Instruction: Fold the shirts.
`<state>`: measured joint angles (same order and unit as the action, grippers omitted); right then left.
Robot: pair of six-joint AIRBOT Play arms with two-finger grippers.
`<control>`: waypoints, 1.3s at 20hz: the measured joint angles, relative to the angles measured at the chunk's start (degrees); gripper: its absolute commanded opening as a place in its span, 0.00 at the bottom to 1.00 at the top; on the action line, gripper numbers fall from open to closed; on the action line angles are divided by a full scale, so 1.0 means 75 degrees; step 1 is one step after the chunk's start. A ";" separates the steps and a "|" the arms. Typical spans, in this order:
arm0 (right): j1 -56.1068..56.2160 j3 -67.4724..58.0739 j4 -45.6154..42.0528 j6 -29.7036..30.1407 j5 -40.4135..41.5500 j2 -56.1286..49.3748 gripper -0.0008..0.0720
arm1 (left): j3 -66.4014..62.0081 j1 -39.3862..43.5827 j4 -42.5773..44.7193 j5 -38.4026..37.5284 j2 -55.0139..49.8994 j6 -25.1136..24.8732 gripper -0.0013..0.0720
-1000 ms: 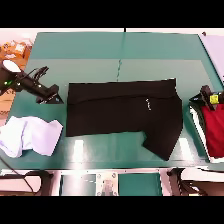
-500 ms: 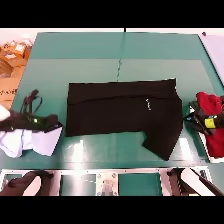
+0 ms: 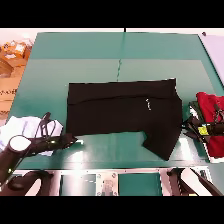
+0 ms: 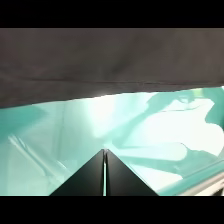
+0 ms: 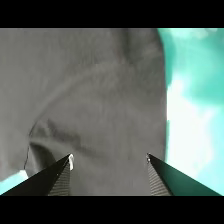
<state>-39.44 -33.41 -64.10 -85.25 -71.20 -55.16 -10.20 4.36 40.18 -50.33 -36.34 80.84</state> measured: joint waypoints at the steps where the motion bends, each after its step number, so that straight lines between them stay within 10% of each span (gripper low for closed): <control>1: 0.0000 0.0012 0.0003 -0.0003 0.0122 0.0000 0.76 | 0.0055 0.0283 -0.0105 0.0358 0.0015 0.0044 0.05; 2: 0.0000 0.0020 0.0012 -0.0009 0.0219 0.0000 0.76 | 0.0102 0.0495 -0.0187 0.0679 0.0026 0.0064 0.09; 3: 0.0000 0.0026 0.0012 -0.0009 0.0306 0.0000 0.76 | 0.0134 0.0644 -0.0219 0.0915 0.0032 0.0082 0.68; 4: 0.0000 0.0032 0.0020 -0.0009 0.0364 0.0000 0.76 | 0.0154 0.0764 -0.0265 0.1131 0.0038 0.0134 0.93; 14: 0.0000 0.0035 0.0434 -0.0012 0.0560 0.0000 0.76 | 0.0472 0.1040 -0.0361 0.2547 0.0017 0.2043 0.92; 26: 0.0000 0.0038 0.0822 -0.0009 0.0635 0.0000 0.76 | 0.0571 0.2075 -0.0635 0.3719 -0.0012 0.2582 0.83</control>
<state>-39.44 -33.12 -57.93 -85.32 -66.43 -55.16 -5.91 19.92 35.42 -22.44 -36.42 100.20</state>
